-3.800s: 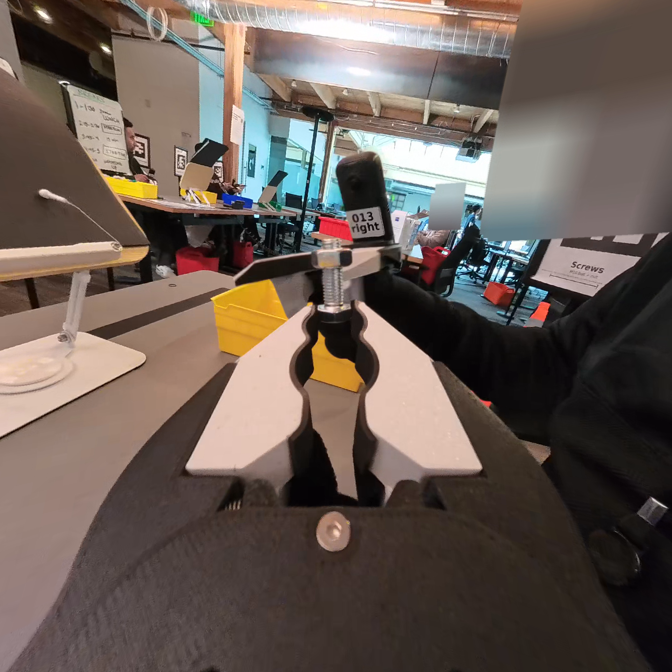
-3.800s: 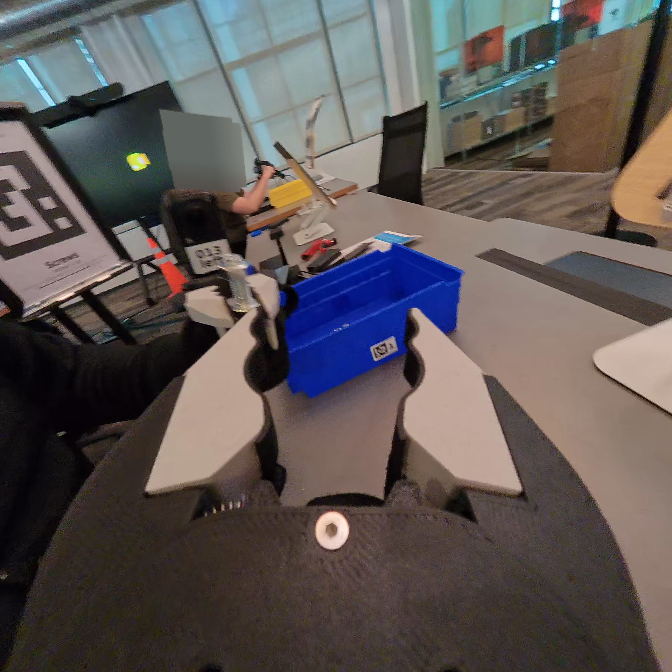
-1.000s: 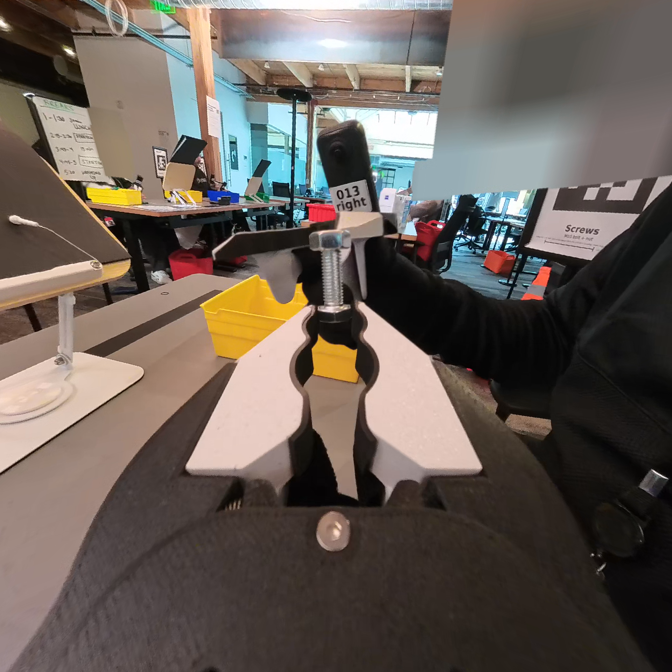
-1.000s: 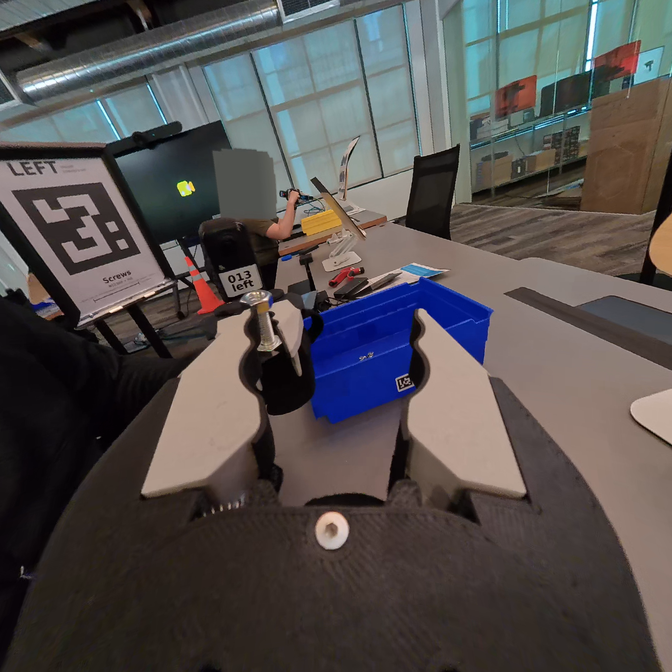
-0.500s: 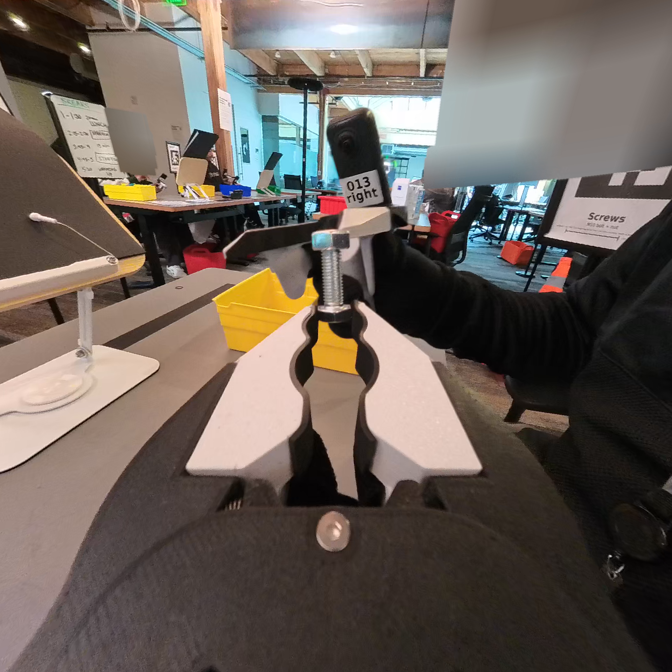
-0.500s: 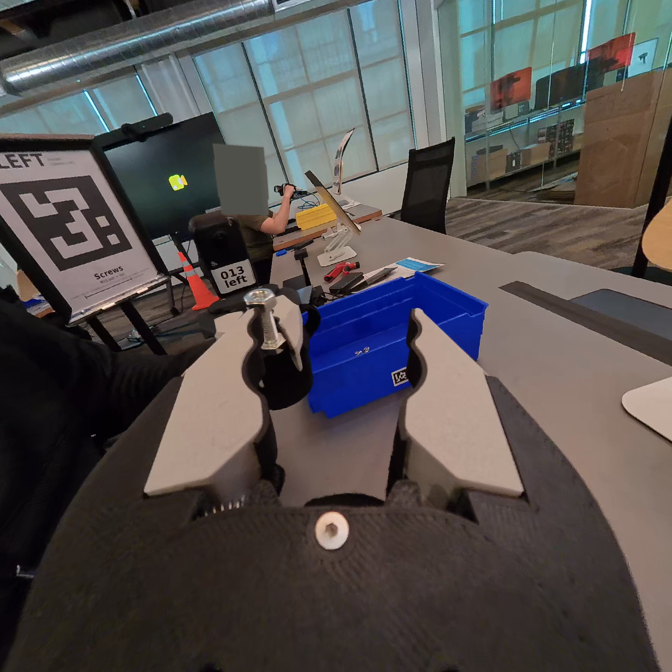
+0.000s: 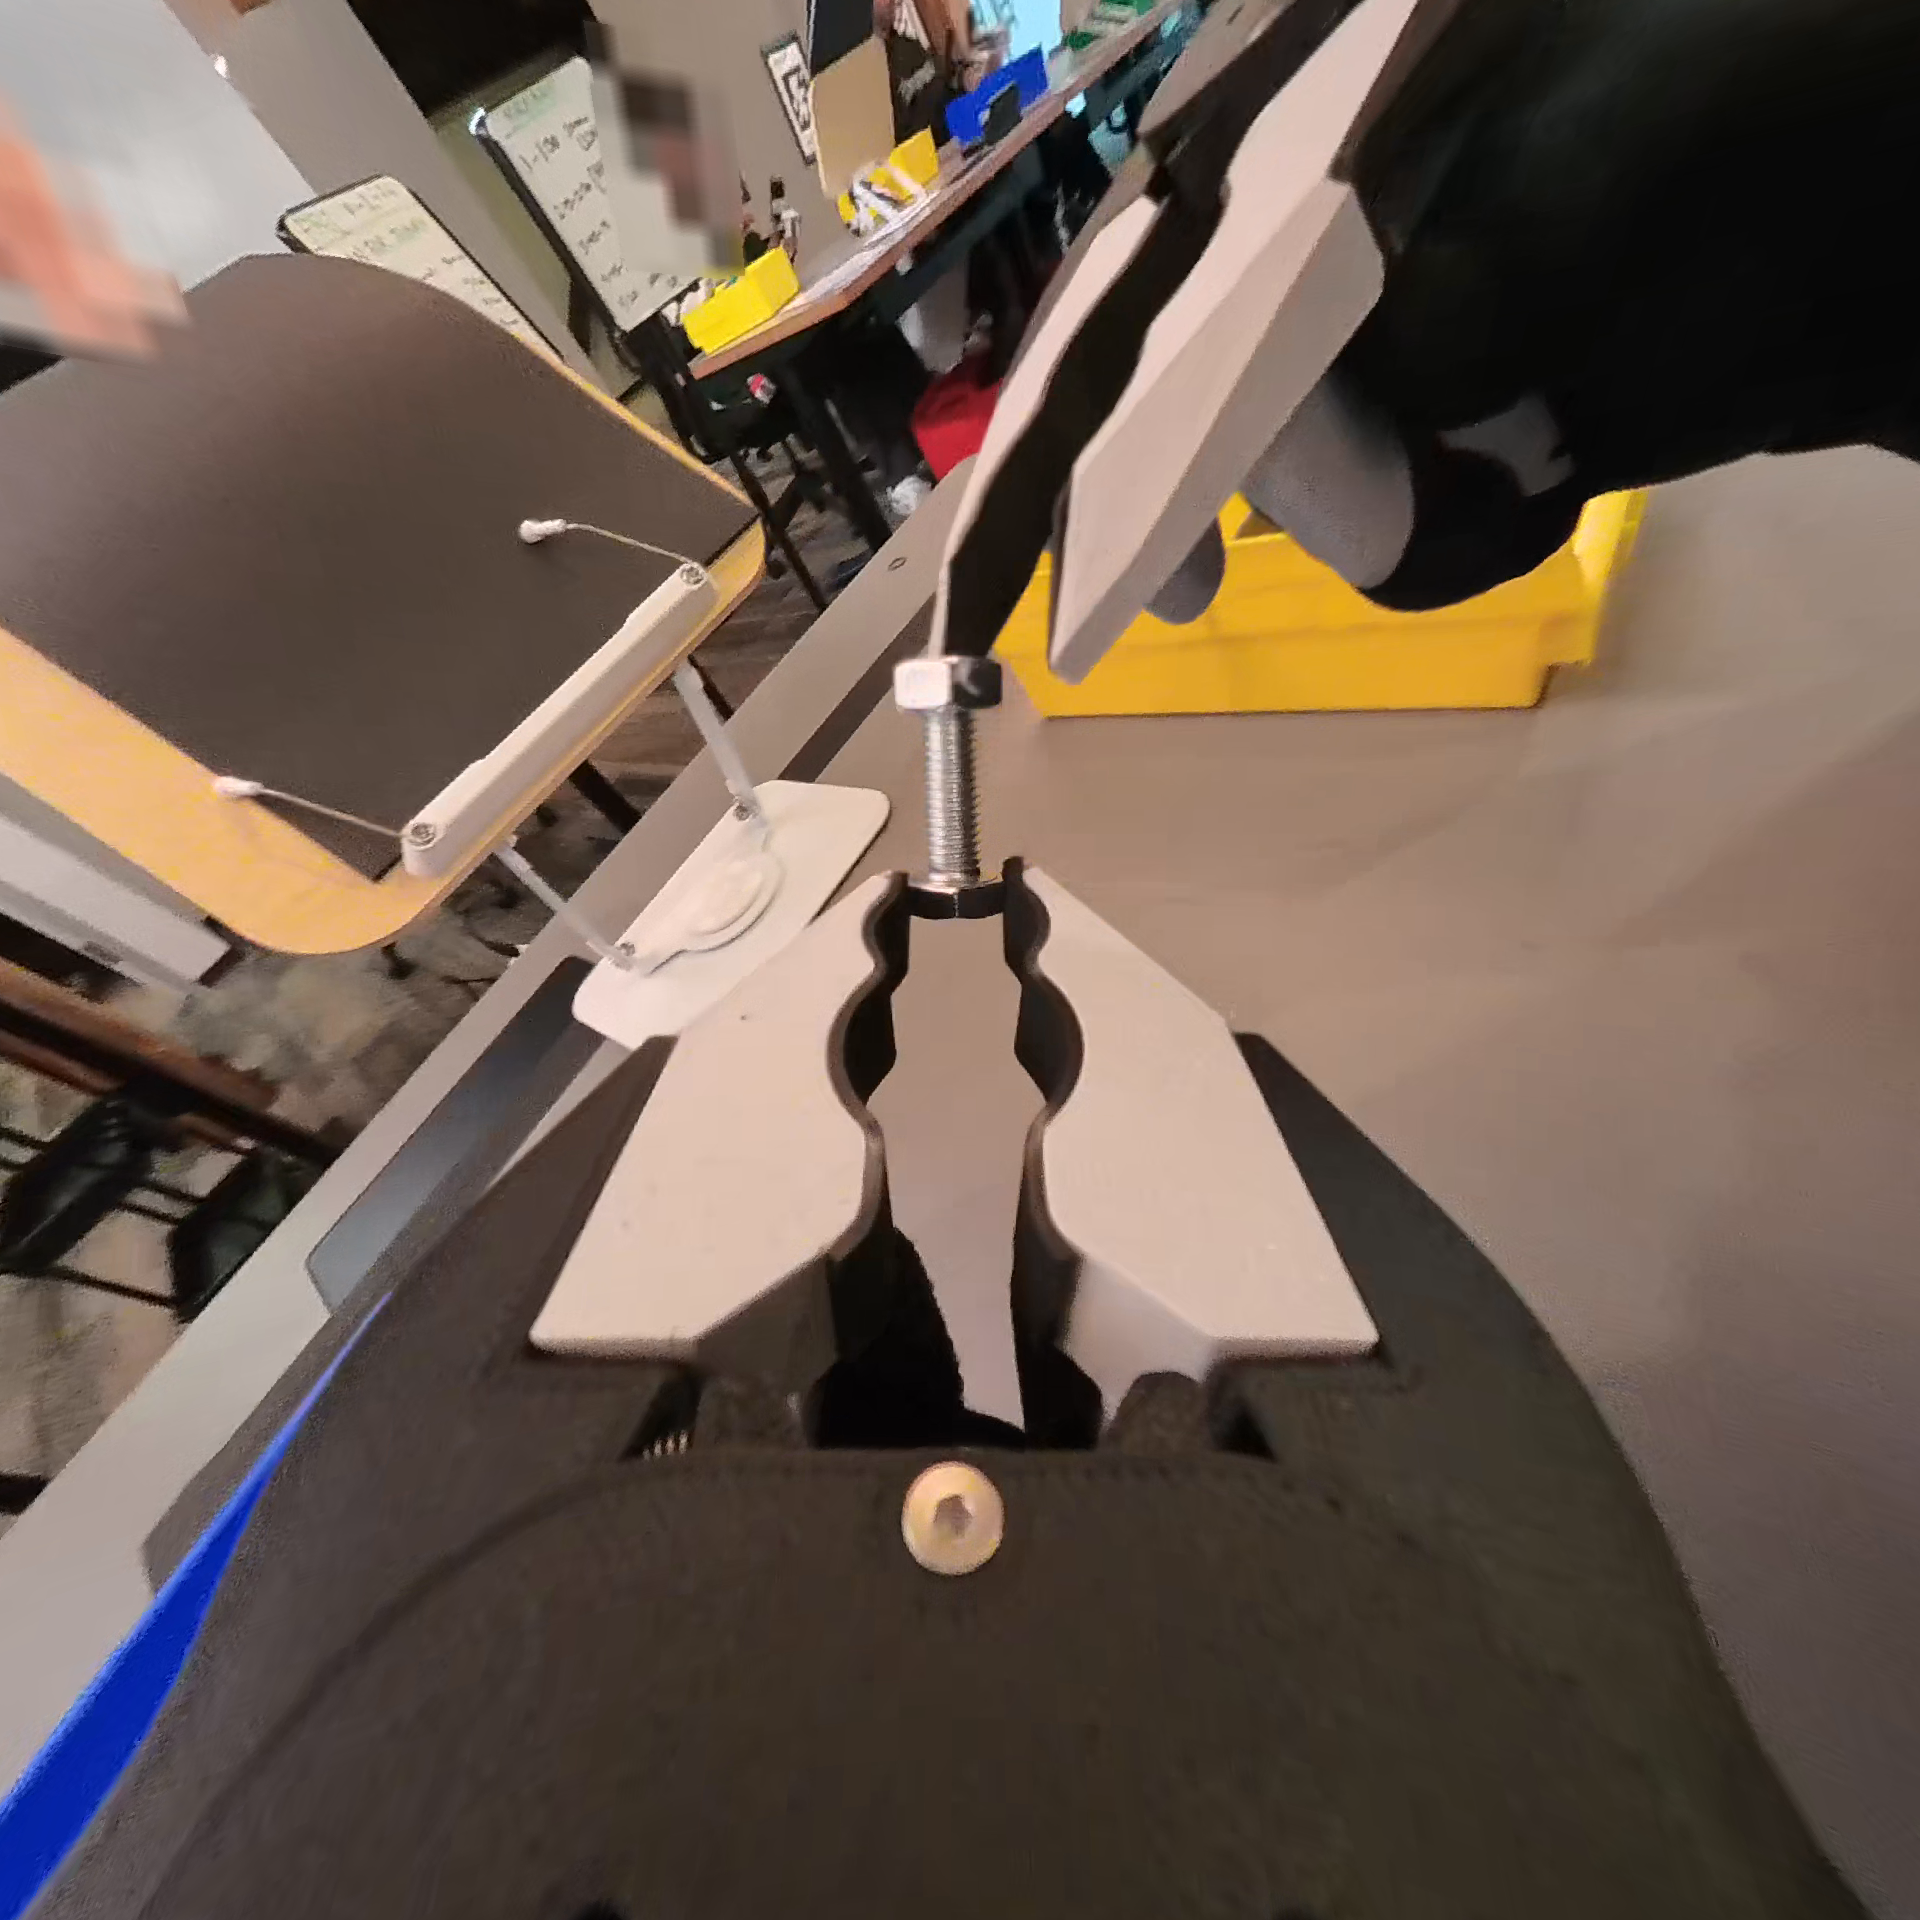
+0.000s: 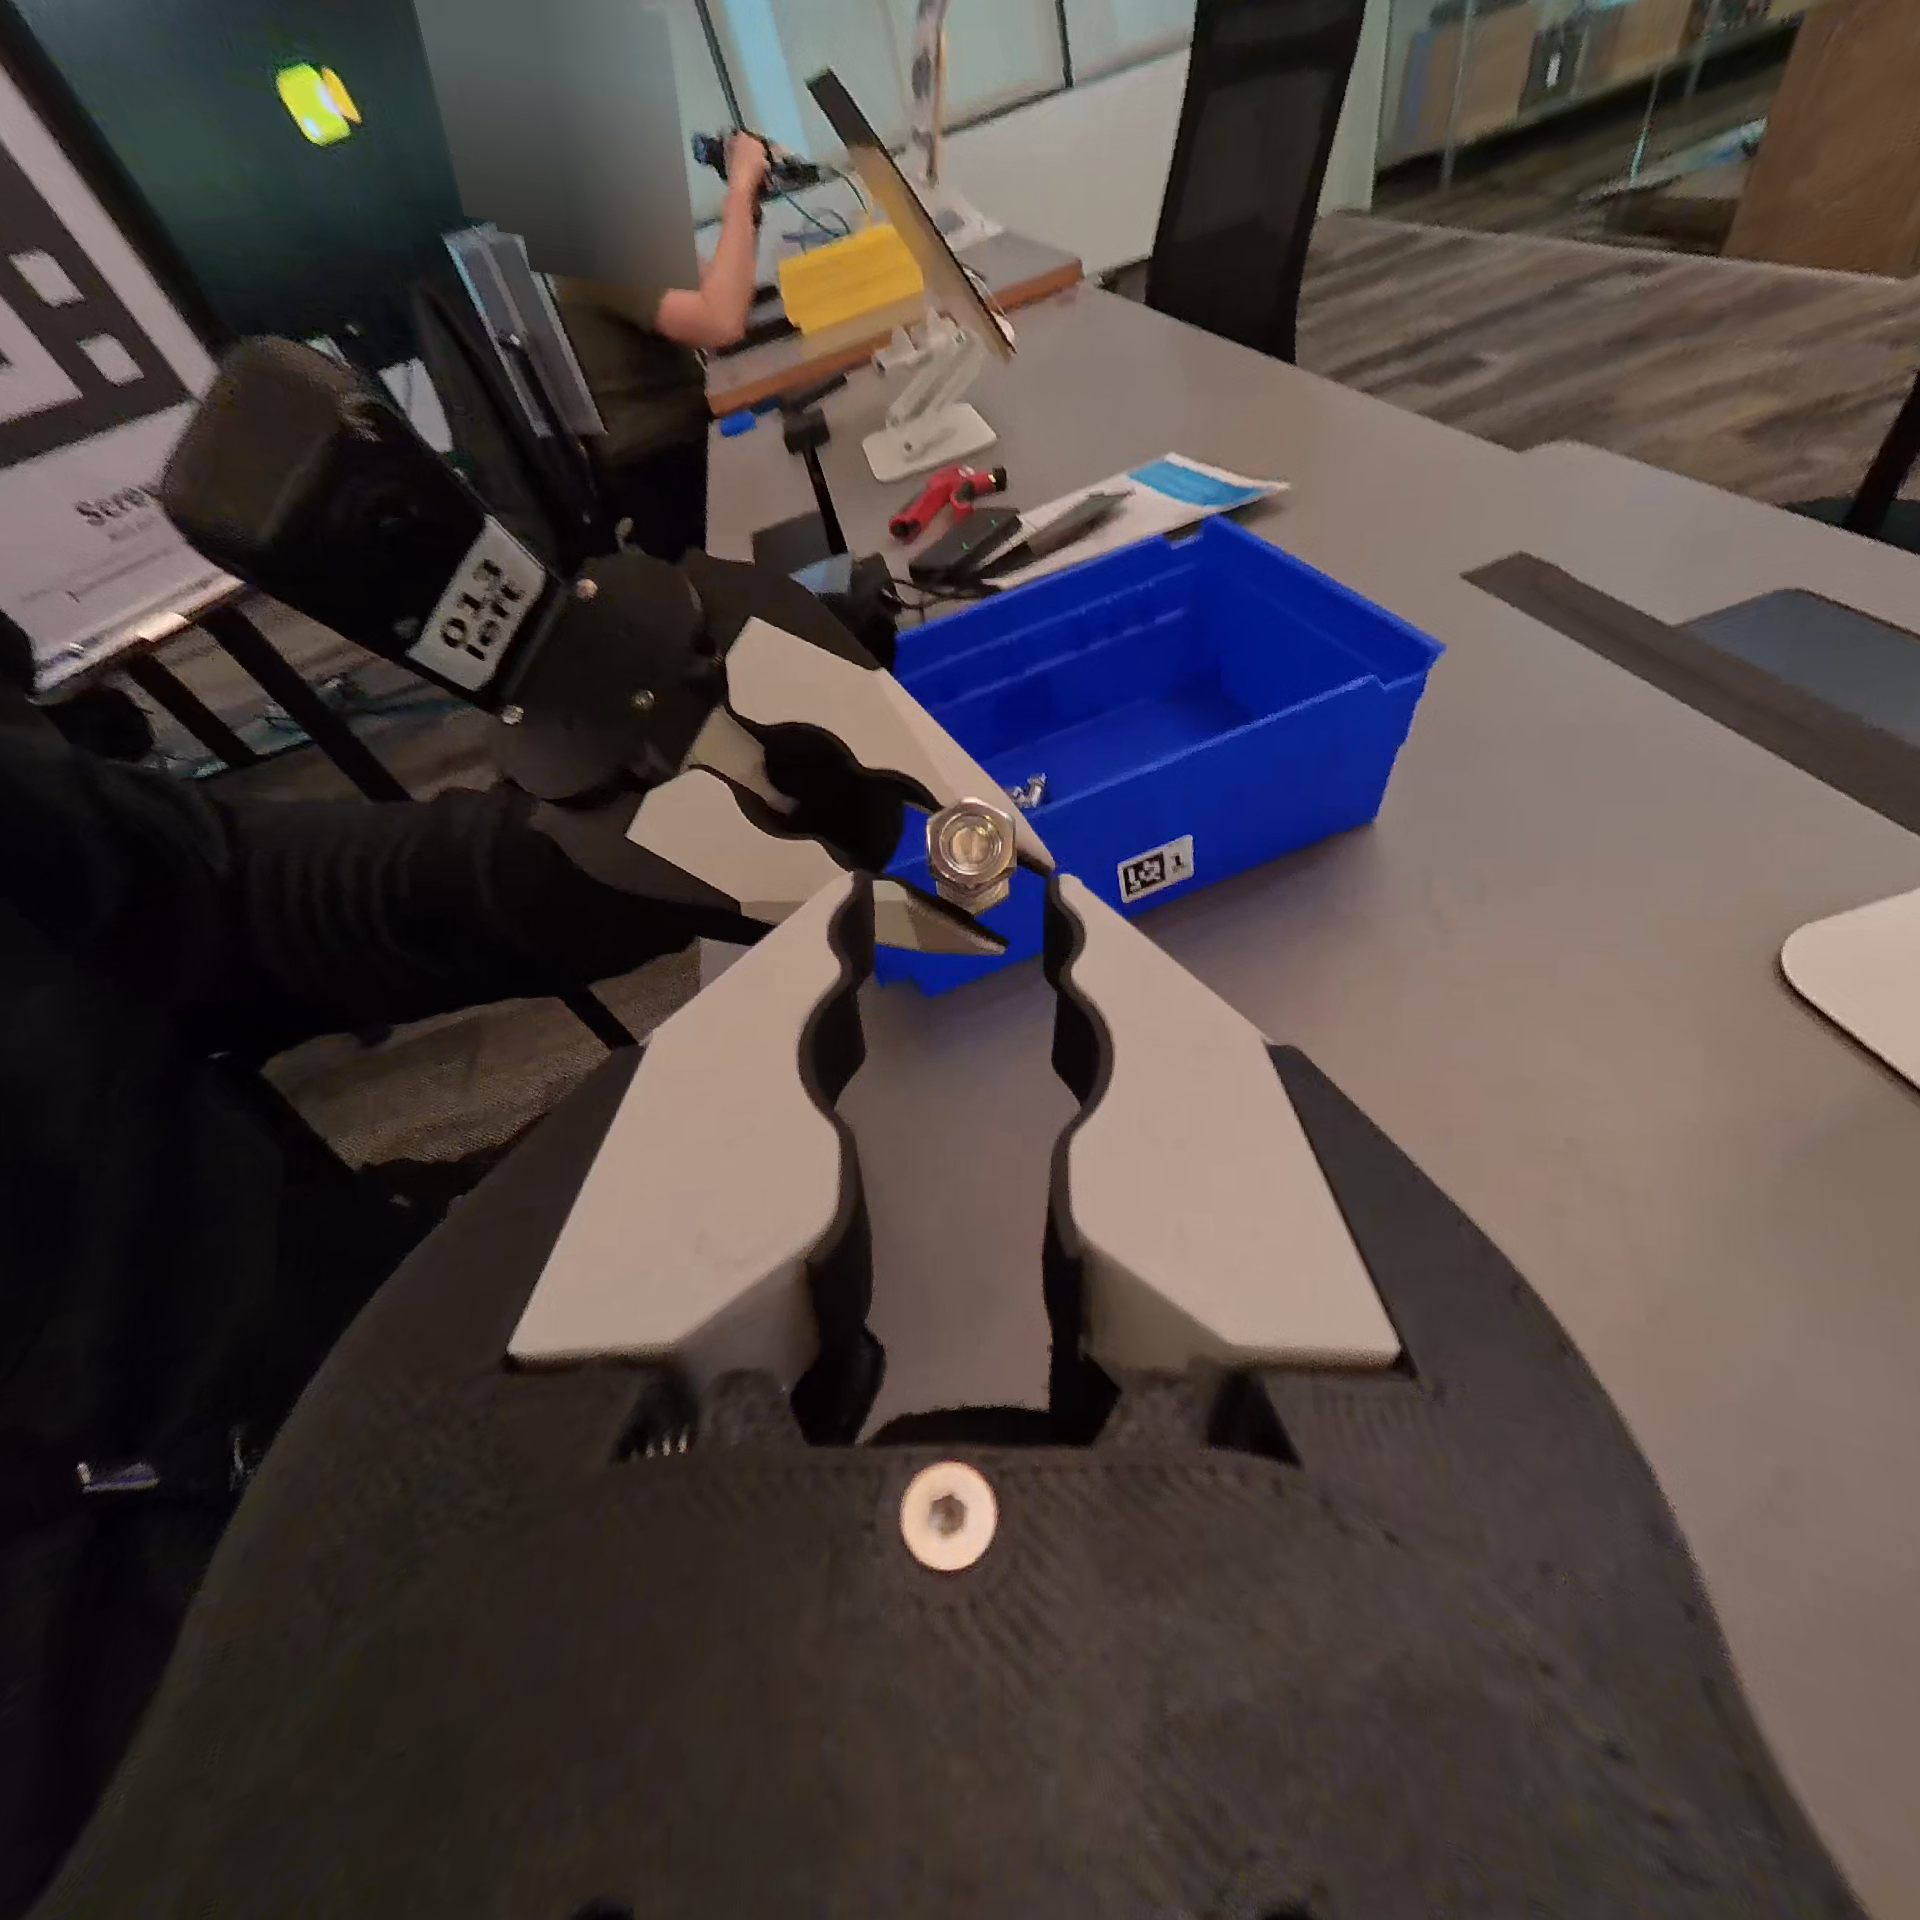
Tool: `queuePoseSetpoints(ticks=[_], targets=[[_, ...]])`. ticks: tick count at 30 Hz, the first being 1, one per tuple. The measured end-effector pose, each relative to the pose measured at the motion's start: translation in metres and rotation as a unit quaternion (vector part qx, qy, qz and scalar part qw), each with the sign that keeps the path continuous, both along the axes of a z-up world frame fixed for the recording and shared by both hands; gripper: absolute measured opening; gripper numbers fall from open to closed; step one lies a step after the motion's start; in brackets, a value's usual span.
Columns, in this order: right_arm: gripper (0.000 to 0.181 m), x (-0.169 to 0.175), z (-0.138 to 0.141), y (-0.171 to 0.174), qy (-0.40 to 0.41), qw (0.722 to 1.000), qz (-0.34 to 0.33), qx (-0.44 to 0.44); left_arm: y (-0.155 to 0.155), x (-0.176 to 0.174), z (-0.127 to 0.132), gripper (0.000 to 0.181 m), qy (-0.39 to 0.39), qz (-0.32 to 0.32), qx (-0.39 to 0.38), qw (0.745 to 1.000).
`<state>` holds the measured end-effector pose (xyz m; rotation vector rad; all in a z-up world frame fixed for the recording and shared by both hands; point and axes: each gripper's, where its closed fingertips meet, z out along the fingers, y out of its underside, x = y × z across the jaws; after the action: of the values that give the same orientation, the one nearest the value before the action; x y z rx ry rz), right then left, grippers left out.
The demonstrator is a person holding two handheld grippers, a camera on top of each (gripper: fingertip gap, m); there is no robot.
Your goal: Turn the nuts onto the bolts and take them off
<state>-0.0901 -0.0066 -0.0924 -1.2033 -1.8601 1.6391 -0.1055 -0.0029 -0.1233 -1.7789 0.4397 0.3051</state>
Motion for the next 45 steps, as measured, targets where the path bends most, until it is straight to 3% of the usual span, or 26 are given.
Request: queuePoseSetpoints(ticks=[6,14,18,24,25,26,30,33,37,41,45], targets=[[0.023,-0.005,-0.006,-0.001,-0.007,1.000,-0.017,0.010,0.000,-0.002,-0.006,0.016,0.033,0.009,-0.016,0.999],[0.015,-0.001,-0.011,-0.003,0.000,0.998,0.009,0.065,-0.002,0.005,-0.010,0.016,0.025,-0.024,-0.043,0.998],[0.016,0.006,-0.014,-0.007,0.025,0.984,0.054,0.169,-0.006,0.014,-0.012,0.016,-0.009,-0.064,-0.063,0.996],[0.017,0.007,-0.016,-0.004,0.073,0.924,0.083,0.367,-0.007,0.019,-0.013,0.016,-0.058,-0.086,-0.064,0.993],[0.027,0.005,-0.017,-0.002,0.070,0.920,0.077,0.377,-0.006,0.018,-0.012,0.016,-0.060,-0.085,-0.061,0.993],[0.041,0.002,-0.017,0.001,0.063,0.923,0.067,0.375,-0.006,0.018,-0.011,0.016,-0.062,-0.084,-0.059,0.993],[0.048,0.001,-0.011,0.005,0.048,0.959,0.034,0.278,-0.005,0.009,-0.009,0.016,-0.048,-0.059,-0.047,0.996],[0.044,0.000,-0.005,0.010,0.013,0.991,0.001,0.135,-0.003,0.001,-0.008,0.016,-0.012,-0.026,-0.041,0.999],[0.038,-0.001,-0.012,0.007,-0.040,0.999,-0.005,-0.027,0.000,-0.002,-0.010,0.016,0.031,-0.001,-0.040,0.999],[0.032,-0.004,-0.020,0.002,-0.052,0.997,-0.007,-0.063,0.001,-0.001,-0.017,0.016,0.080,0.011,-0.057,0.995],[0.015,-0.006,-0.023,0.000,-0.034,0.999,-0.008,-0.030,0.002,0.002,-0.020,0.016,0.072,0.004,-0.064,0.995]])
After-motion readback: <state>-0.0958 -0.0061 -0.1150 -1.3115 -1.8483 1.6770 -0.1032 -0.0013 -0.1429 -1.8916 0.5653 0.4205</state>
